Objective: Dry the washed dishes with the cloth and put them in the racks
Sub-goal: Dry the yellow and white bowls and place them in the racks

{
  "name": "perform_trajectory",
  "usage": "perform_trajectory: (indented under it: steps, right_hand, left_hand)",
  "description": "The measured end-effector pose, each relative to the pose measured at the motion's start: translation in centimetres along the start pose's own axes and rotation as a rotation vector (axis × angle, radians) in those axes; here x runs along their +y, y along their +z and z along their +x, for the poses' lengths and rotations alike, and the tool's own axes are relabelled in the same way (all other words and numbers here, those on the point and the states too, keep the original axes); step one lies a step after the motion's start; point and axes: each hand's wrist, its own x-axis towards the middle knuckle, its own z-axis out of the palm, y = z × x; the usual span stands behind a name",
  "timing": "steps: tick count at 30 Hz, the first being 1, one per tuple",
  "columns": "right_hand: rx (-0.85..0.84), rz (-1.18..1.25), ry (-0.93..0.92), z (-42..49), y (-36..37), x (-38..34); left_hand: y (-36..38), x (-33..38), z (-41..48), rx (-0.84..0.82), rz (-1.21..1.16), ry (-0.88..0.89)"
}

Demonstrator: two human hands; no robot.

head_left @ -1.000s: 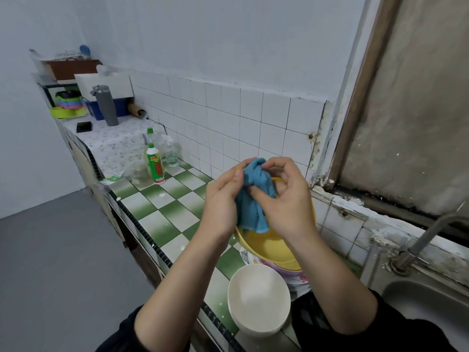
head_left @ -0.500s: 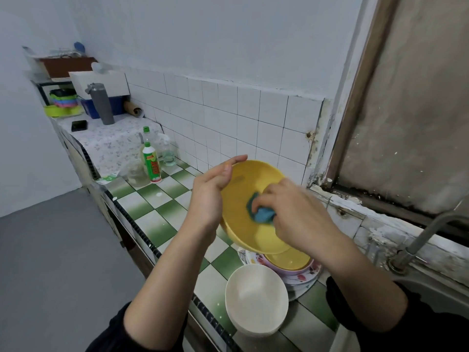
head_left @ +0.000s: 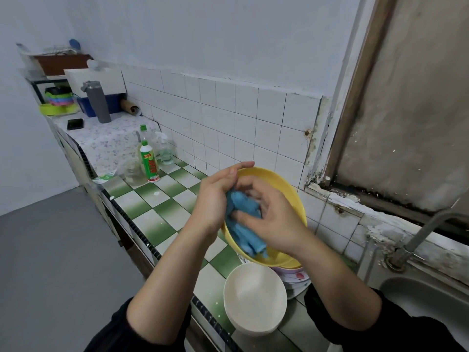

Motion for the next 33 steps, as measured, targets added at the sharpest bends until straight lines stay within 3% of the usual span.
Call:
perform_trajectory:
  steps: [2,3,5,6,7,8,11,12,15,19,23,26,31,33]
  right_hand:
    - [-0.265,-0.081,0.028,-0.7,-0.9,-0.6]
    - [-0.393,-0.249,0.036,-0.9,-1.6,-1.0]
    - [-0.568,-0.831,-0.010,-0.8,-2.4,-1.1]
    - [-0.524,-1.079,-0.066,-0.7,-2.5,-1.0]
    - [-0.373,-1.226,-0.161,-0.4,-2.7,-0.8]
    - [-0.152,-1.239,-0.230,-0.1,-2.8,-0.7]
    - [0.367,-0.937,-0.215,0.4,-2.0,0.0]
    - [0.419,-0.864,-0.233,0.6,-1.2,0.2]
    - [0.354,-0.596,-0.203,0.4,1.1,0.2]
    - [0.412,-0.429,-0.120,0.1,1.4,0.4]
    - [0.166,-0.086,0.019,0.0,2.3,-0.2]
    - [-0.055,0.020,0.053,-0.3,1.8,-0.5]
    - [-0.502,-0.484,0.077,-1.2,-0.1,-2.4]
    - [-0.521,-0.869,0.094,-1.1,-0.7,-2.8]
  left_hand:
    - [-0.8,0.5,0.1,0.024,0.091,0.013]
    - [-1.2,0.6,0.1,0.031,0.113,0.010]
    - [-1.8,0.8,0.0,0.031,0.107,-0.013]
    - [-1.9,0.7,-0.1,0.029,0.095,-0.028]
    - [-2.0,0.6,-0.2,0.024,0.078,-0.039]
    - [-1.9,0.5,-0.2,0.012,0.053,-0.045]
    - [-1.7,0.3,-0.1,-0.023,0.024,-0.023]
    - [-1.6,0.2,-0.1,-0.040,0.016,-0.014]
    - [-1.2,-0.5,-0.6,-0.047,0.001,-0.022]
    - [-1.4,-1.0,-1.3,-0.016,0.038,-0.010]
    - [-1.7,-0.9,-1.4,0.055,-0.015,-0.038]
    - [-2.3,-0.5,-1.4,0.065,-0.004,-0.025]
    - [-3.4,0.6,-1.1,0.098,0.112,0.005]
    - [-3.5,0.7,-1.2,0.120,0.108,0.013]
